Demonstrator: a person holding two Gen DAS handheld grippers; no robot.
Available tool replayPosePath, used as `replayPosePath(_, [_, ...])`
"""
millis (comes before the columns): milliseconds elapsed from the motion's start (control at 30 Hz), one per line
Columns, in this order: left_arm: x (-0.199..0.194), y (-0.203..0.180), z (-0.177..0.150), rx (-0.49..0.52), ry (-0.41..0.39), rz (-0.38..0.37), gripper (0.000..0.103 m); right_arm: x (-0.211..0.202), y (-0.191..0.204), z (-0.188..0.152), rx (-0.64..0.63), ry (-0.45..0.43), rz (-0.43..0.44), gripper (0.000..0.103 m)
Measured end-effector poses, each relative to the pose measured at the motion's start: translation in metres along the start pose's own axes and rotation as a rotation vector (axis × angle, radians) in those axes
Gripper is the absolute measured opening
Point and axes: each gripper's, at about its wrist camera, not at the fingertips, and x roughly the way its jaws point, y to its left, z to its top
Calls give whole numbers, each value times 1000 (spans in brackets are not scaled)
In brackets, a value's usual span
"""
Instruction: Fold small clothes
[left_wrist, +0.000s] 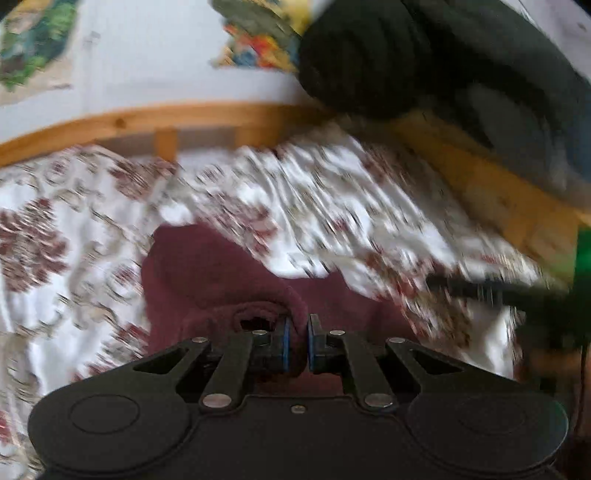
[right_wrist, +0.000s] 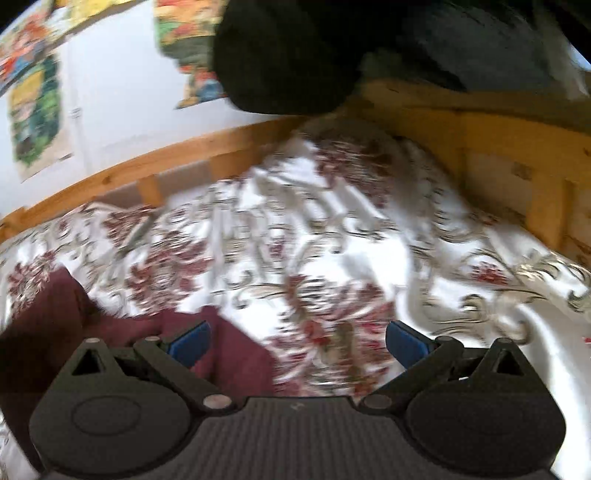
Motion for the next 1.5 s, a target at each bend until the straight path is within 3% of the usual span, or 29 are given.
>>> replayPosePath(133, [14, -11, -17, 37, 62, -18, 10, 7, -13, -3, 55, 29, 16, 103])
replayPosePath(233, [13, -14, -24, 45, 75, -28, 17, 13, -6, -7, 37, 49, 44, 103])
replayPosePath(300, [12, -14, -25, 46, 69, -31, 26, 15, 1, -10, 22, 57, 68, 103])
replayPosePath(367, [5, -12, -26, 52, 53, -66, 51, 18, 8, -12, 9, 67, 85, 103])
replayPosePath(433, [-6, -12, -27, 64, 14, -100, 66, 18, 12, -14, 3, 73, 97, 103])
replayPosePath(567, [-23, -19, -28, 100, -59, -127, 83, 17, 16, -17, 6, 71, 114, 103])
replayPosePath(667, [-31, -18, -28, 80, -88, -108, 96, 16, 18, -18, 10, 66, 134, 103])
replayPosePath(800, [-37, -9, -32, 37, -111, -31, 102, 11, 18, -18, 42, 27, 178, 103])
replayPosePath(933, [-35, 1, -42, 18, -112, 118, 102, 3, 20, -19, 163, -28, 278, 103])
replayPosePath(1033, [-29, 5, -50, 65, -89, 192, 102, 13, 27, -19, 233, 31, 462, 103])
replayPosePath(1133, [-25, 5, -58, 132, -56, 217, 102, 30, 36, -23, 309, 91, 696, 103])
replayPosePath(1167, [-22, 4, -60, 161, -37, 224, 102, 34, 40, -25, 322, 110, 734, 103])
replayPosePath(1367, [-3, 3, -65, 264, 17, 318, 102, 52, 64, -37, 250, 203, 685, 95])
replayPosePath(1500, [3, 3, -65, 297, 36, 338, 102, 64, 63, -47, 297, 254, 686, 74])
